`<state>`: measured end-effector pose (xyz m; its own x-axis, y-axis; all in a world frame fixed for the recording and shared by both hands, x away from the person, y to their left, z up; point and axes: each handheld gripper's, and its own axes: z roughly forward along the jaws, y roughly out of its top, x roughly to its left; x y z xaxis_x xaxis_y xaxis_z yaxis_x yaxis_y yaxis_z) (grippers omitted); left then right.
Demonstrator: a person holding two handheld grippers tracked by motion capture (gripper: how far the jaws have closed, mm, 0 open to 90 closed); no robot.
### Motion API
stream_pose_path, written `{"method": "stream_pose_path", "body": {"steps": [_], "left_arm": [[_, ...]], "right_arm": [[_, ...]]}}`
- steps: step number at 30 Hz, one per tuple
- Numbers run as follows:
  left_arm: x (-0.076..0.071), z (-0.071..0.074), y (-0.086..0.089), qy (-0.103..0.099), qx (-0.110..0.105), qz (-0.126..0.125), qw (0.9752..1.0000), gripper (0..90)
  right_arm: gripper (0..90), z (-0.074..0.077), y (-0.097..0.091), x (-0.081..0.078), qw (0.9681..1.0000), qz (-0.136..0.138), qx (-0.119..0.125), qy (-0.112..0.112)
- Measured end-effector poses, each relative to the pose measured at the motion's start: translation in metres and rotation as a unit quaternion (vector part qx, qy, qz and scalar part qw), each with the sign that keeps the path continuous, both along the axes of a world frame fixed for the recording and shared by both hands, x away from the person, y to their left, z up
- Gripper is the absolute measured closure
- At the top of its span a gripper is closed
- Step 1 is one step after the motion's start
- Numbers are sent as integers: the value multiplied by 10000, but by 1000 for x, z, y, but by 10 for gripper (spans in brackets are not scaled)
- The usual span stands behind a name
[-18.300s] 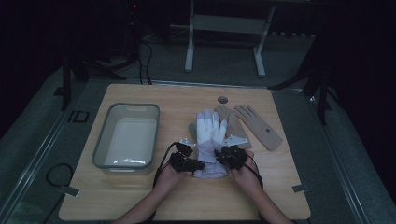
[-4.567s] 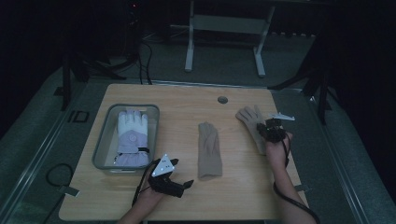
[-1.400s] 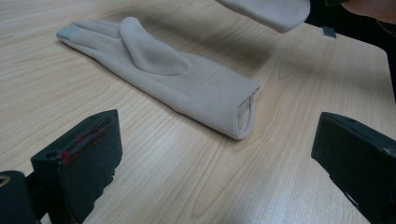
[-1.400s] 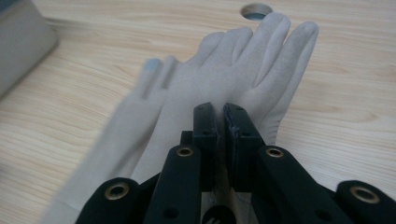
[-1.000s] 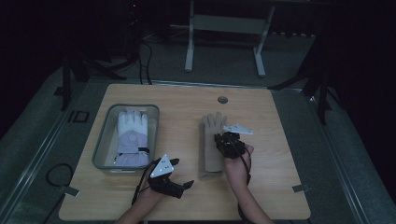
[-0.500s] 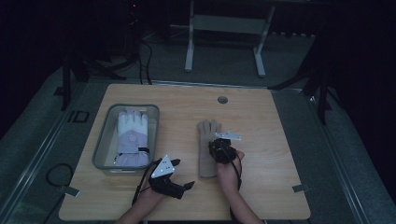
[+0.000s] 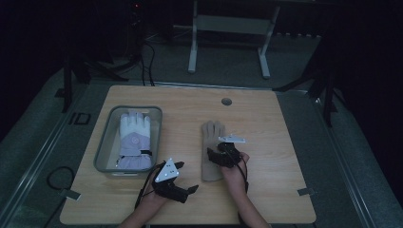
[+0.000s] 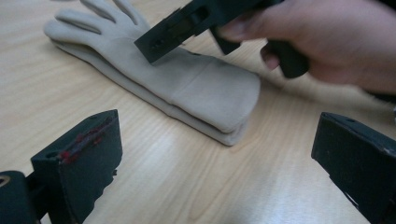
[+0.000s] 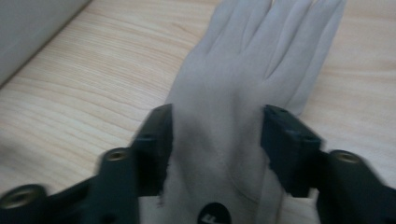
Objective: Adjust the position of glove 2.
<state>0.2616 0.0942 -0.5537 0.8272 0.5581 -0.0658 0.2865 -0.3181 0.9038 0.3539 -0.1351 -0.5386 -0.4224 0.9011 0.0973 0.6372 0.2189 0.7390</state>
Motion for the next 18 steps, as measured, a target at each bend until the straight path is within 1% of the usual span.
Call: {"method": "stream_pose_path", "body": {"steps": [1,2,3,4,5,6,7,8,9,10,11,13,14,15,16,18], "left_arm": [[0,0,0,-8,-33,-5,10000,20],[0,1,0,-35,-89,-12,10000,20],[0,1,-1,-65,-95,-9,9999,21],[-1,2,-1,-86,-72,2,9999,21],[-1,2,-1,-98,-46,21,9999,22],[-1,2,-2,-88,-37,35,9999,22],[-1,2,-2,-65,-22,57,10000,22],[-1,1,-3,-20,3,64,10000,23],[0,1,-4,25,10,64,10000,24],[0,1,-5,81,69,52,9999,25],[0,1,-6,107,112,46,9999,28],[0,2,-7,191,145,53,9997,29],[0,2,-8,240,169,52,9996,33],[0,3,-9,277,204,45,9994,33],[0,3,-9,291,197,37,9994,33],[1,3,-9,319,234,57,9992,34]], "right_arm": [[391,4,-3,-1,10000,41,9,-30],[339,7,-6,-1,9999,105,78,-15],[255,11,-12,0,9991,321,269,66],[227,13,-15,0,9986,436,282,107],[179,15,-17,0,9981,513,310,120],[147,18,-21,0,9970,650,387,138],[134,21,-25,0,9957,783,483,137],[133,23,-29,0,9947,880,512,128],[134,25,-32,-1,9944,939,471,104],[125,27,-36,-1,9939,1025,390,79],[143,29,-41,-2,9926,1156,359,-8],[146,29,-47,0,9904,1327,384,23],[176,29,-50,1,9900,1366,346,14],[206,28,-54,1,9884,1491,276,-62],[193,26,-58,1,9868,1607,135,-118],[157,23,-64,0,9837,1777,-67,-260]]}}
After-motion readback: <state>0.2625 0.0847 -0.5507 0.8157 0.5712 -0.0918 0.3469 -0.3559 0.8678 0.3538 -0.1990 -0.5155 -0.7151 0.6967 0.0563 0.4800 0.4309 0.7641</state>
